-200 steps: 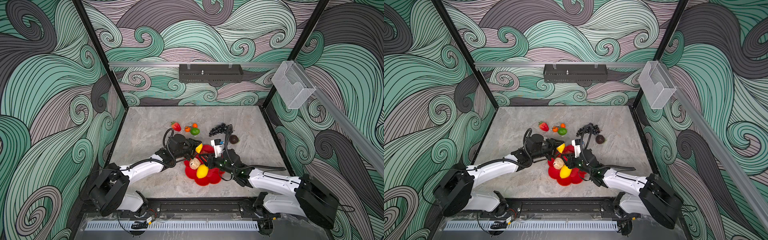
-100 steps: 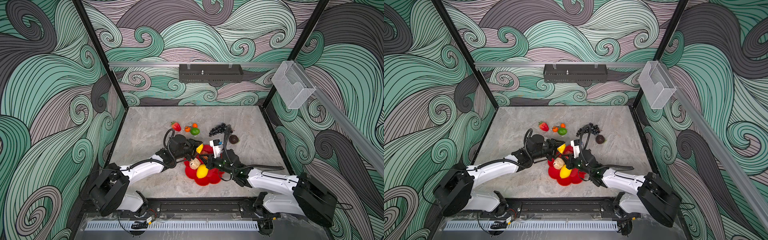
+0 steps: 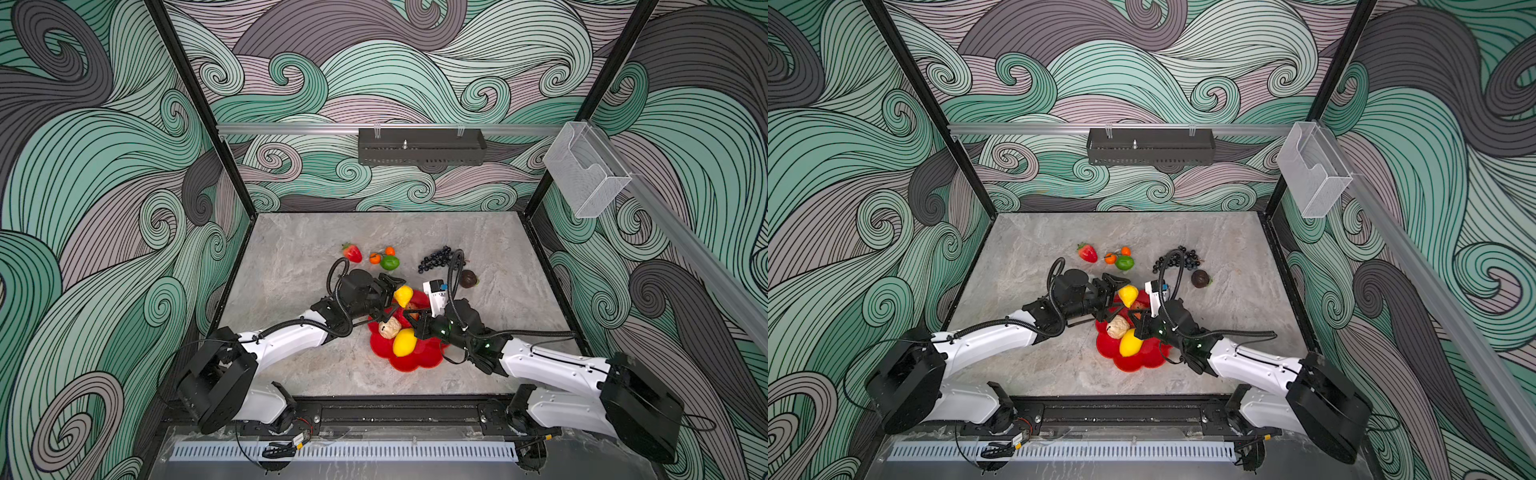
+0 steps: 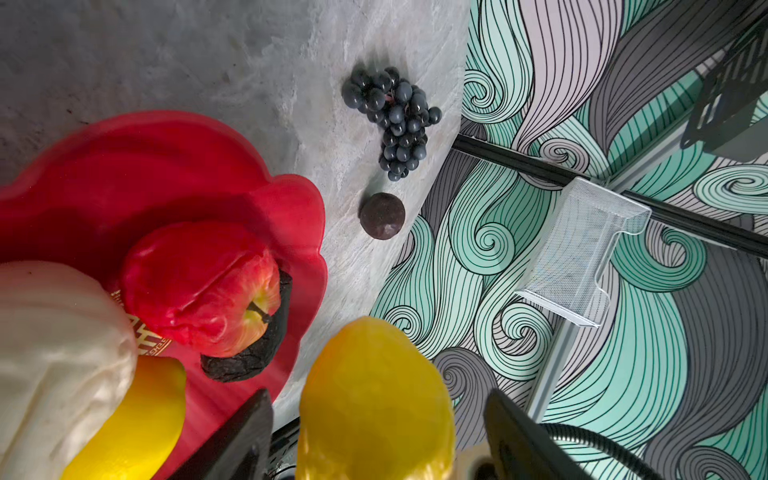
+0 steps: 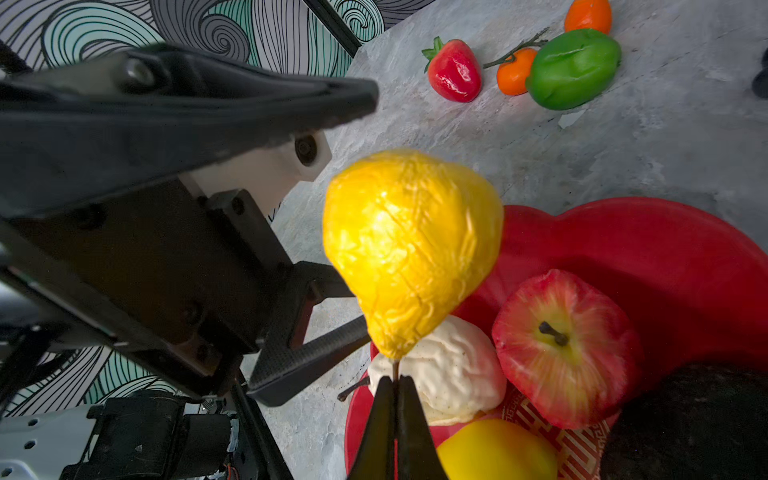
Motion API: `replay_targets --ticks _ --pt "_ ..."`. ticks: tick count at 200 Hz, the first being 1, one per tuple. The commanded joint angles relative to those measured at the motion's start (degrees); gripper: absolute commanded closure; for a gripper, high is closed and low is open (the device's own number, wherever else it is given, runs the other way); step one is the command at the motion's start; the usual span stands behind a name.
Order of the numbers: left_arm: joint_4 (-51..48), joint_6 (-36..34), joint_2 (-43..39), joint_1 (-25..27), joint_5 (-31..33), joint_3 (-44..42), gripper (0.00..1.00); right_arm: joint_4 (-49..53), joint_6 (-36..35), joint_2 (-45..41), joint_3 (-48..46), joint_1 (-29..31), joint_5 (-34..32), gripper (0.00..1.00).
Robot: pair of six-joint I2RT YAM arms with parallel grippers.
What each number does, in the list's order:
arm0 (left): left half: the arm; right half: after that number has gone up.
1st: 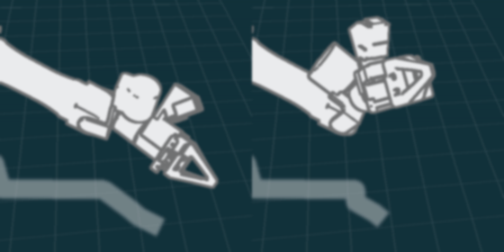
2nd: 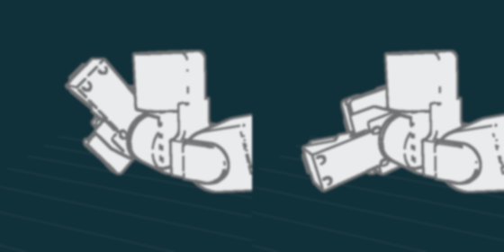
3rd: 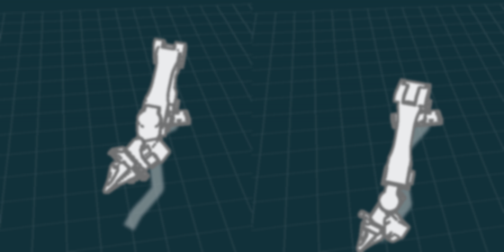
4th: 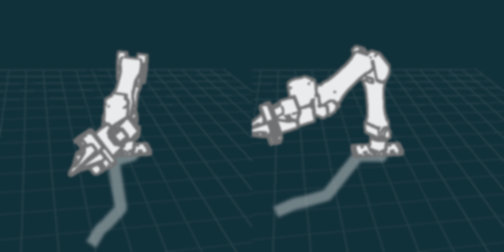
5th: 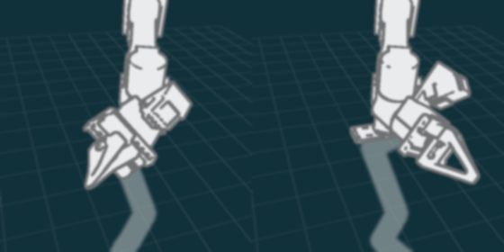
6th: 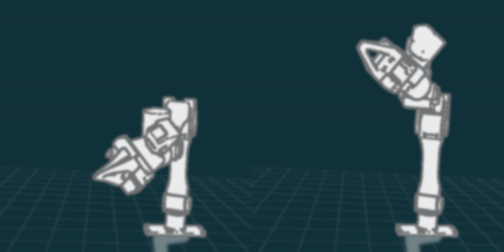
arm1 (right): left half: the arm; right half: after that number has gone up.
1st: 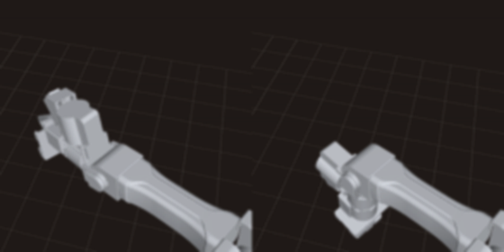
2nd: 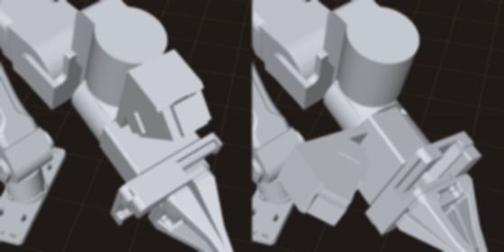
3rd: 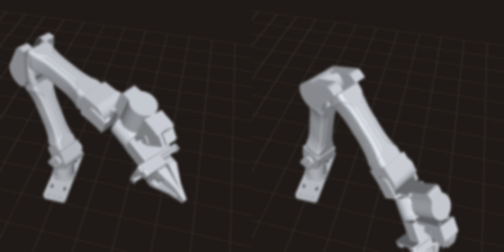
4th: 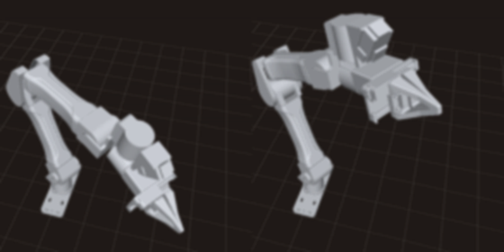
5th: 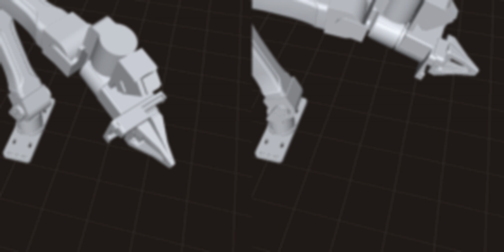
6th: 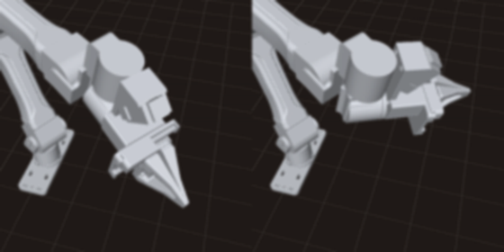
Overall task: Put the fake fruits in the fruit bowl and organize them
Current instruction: 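Grasp the yellow pear with the right gripper while the left gripper releases and withdraws, then lower the yellow pear into the red bowl beside the lemon with the right gripper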
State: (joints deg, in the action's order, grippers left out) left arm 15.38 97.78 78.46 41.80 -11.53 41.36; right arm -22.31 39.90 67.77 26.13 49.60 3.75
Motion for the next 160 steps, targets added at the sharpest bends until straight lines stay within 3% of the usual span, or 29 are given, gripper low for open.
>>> replay_targets --ticks 1,54,101,160 --pt "-3.3 -4.1 -2.9 -0.3 1.6 0.3 0.12 11.7 -3.3 -3.3 3.8 0.3 -3.5 0.99" --pt "-15.2 -19.5 -10.9 -3.6 9.1 1.7 0.06 34.2 -7.7 -9.6 8.0 0.3 -3.4 0.99" --pt "-29.3 -37.0 -18.5 -6.8 15.5 4.1 0.06 48.9 -6.0 -13.7 8.2 0.3 -2.6 0.99" --pt "-34.7 -43.0 -23.9 -11.0 17.7 0.7 0.06 60.1 -3.9 -14.2 9.5 1.0 2.3 1.00"
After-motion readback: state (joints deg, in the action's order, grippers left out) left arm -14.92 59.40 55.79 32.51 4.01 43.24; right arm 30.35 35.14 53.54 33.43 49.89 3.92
